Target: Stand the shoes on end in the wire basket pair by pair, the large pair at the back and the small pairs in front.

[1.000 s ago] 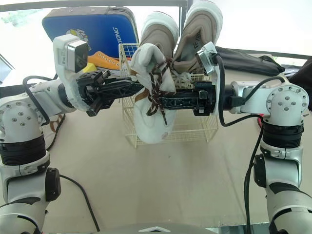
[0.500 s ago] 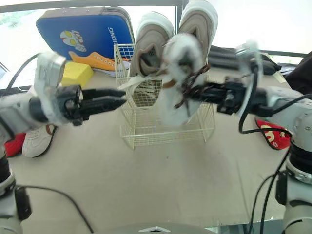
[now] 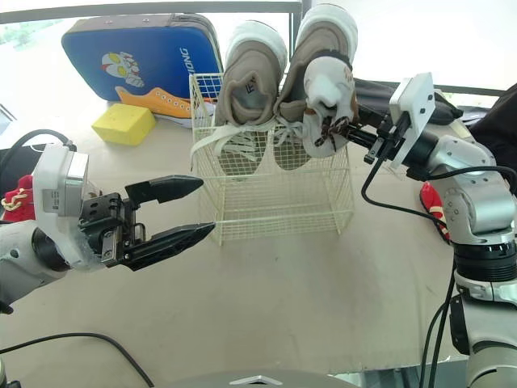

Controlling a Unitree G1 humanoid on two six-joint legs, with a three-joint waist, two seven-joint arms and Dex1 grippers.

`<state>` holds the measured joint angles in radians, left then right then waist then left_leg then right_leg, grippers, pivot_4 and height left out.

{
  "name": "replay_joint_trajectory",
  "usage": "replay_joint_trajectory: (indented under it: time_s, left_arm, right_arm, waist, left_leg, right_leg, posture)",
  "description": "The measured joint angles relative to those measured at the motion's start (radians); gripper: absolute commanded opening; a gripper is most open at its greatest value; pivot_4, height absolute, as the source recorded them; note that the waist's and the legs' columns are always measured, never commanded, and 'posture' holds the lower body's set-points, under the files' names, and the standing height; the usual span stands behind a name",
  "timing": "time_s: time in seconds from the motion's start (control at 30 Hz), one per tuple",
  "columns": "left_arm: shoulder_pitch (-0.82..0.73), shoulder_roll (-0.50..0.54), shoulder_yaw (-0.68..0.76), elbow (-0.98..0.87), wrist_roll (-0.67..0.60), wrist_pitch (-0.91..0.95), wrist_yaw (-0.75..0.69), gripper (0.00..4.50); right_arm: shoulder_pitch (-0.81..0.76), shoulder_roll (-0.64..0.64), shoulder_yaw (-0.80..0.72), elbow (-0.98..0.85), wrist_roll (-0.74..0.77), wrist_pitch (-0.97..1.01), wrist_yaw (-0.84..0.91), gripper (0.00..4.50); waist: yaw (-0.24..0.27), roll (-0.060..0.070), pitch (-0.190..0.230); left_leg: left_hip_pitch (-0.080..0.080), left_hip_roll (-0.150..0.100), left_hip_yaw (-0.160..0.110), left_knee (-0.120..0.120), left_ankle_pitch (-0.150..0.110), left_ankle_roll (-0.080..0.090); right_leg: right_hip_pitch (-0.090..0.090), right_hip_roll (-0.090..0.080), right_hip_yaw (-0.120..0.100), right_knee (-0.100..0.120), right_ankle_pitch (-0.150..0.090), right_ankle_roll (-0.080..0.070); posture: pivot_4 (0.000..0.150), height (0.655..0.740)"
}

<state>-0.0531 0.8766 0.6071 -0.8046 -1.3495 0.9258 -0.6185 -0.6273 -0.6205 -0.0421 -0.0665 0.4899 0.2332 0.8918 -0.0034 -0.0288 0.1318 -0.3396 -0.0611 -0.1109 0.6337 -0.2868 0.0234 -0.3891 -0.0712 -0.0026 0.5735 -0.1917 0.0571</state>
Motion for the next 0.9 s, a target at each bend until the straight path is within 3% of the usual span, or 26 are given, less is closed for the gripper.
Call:
replay_joint_trajectory:
  time_s: [0.23, 0.27, 0.33, 0.47, 0.53, 0.9]
  left_arm:
    - [0.000, 0.025, -0.048, 0.004, -0.017, -0.048, 0.024, 4.50]
    - [0.002, 0.027, -0.061, 0.006, -0.012, -0.055, 0.024, 4.50]
    - [0.002, 0.031, -0.071, 0.010, -0.006, -0.061, 0.024, 4.50]
    - [0.006, 0.035, -0.083, 0.018, 0.007, -0.076, 0.022, 4.50]
    - [0.018, 0.035, -0.091, 0.022, 0.014, -0.082, 0.020, 4.50]
    - [0.067, 0.036, -0.103, 0.042, 0.034, -0.103, 0.002, 4.50]
  right_arm:
    - [-0.005, 0.011, 0.097, 0.225, -0.111, -0.157, 0.181, 0.37]
    - [-0.009, 0.016, 0.101, 0.252, -0.111, -0.175, 0.201, 1.16]
    - [-0.026, 0.016, 0.101, 0.278, -0.115, -0.192, 0.225, 1.81]
    - [-0.038, 0.023, 0.105, 0.302, -0.115, -0.207, 0.273, 3.74]
    - [-0.036, 0.027, 0.105, 0.305, -0.126, -0.214, 0.271, 4.48]
    - [0.033, -0.104, -0.024, 0.080, -0.043, 0.045, 0.175, 4.48]
  waist:
    - [-0.003, 0.001, 0.001]
    - [-0.002, 0.002, 0.001]
    - [-0.002, 0.002, 0.001]
    - [-0.003, 0.002, 0.001]
    - [-0.002, 0.002, 0.001]
    - [0.017, 0.006, 0.004]
  left_leg:
    - [0.009, 0.000, 0.001, -0.002, -0.003, 0.004]
    - [0.010, 0.000, 0.001, -0.002, -0.003, 0.004]
    - [0.010, 0.000, 0.001, -0.002, -0.001, 0.002]
    - [0.011, 0.000, 0.001, -0.002, -0.001, 0.002]
    - [0.011, 0.000, 0.001, -0.002, -0.003, 0.004]
    - [0.010, 0.000, 0.001, -0.003, -0.006, 0.002]
  right_leg:
    - [0.008, 0.000, 0.001, 0.000, 0.000, -0.001]
    - [0.009, 0.000, 0.001, 0.000, 0.000, -0.001]
    - [0.009, 0.001, 0.001, 0.000, -0.001, -0.001]
    - [0.010, 0.000, 0.001, -0.001, 0.000, -0.001]
    - [0.010, 0.000, 0.001, 0.000, -0.001, -0.001]
    - [0.009, 0.000, 0.001, -0.001, -0.001, 0.000]
  posture:
    - [0.150, 0.7400]
    - [0.150, 0.7400]
    - [0.150, 0.7400]
    - [0.150, 0.7400]
    - [0.150, 0.7400]
    - [0.150, 0.7400]
